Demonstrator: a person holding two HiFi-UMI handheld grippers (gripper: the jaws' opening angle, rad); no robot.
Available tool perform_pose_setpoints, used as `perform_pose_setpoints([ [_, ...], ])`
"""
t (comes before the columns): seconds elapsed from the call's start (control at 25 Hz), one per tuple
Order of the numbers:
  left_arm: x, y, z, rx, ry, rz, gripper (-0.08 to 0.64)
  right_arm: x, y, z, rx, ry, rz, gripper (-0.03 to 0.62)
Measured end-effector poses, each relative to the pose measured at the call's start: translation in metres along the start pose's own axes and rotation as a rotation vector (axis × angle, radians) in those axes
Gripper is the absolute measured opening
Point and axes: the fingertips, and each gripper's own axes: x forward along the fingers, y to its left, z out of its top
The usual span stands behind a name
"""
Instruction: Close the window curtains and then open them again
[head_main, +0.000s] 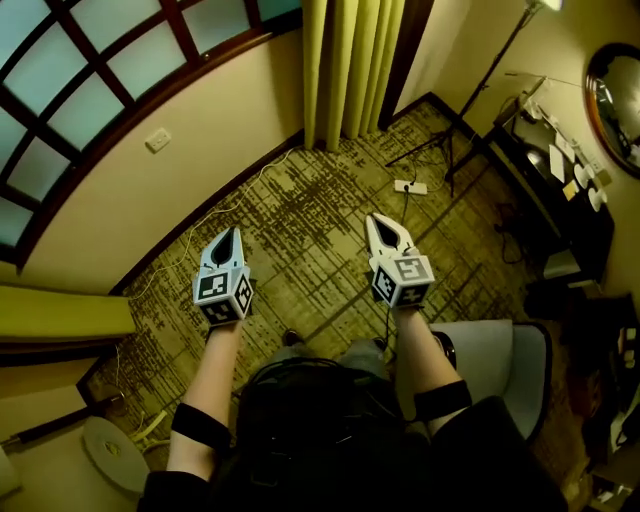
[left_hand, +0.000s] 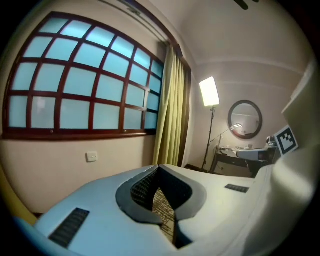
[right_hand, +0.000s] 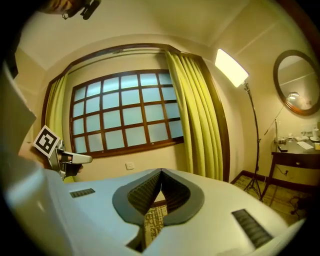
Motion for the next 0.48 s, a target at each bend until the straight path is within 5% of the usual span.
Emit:
perform_pose_setpoints([
  [0.24,-0.024,0.078,0.008,-0.017,-0.004,0.104,0.008,0.052,0.064,-0.003,-0.033,0.039,0.077,0.0],
  [0.48,-0.017,0.091,0.015,-0.046,-0.035,0.128,0.008,0.078,0.059,-0.005,-0.032,0.086,0.099,0.0],
])
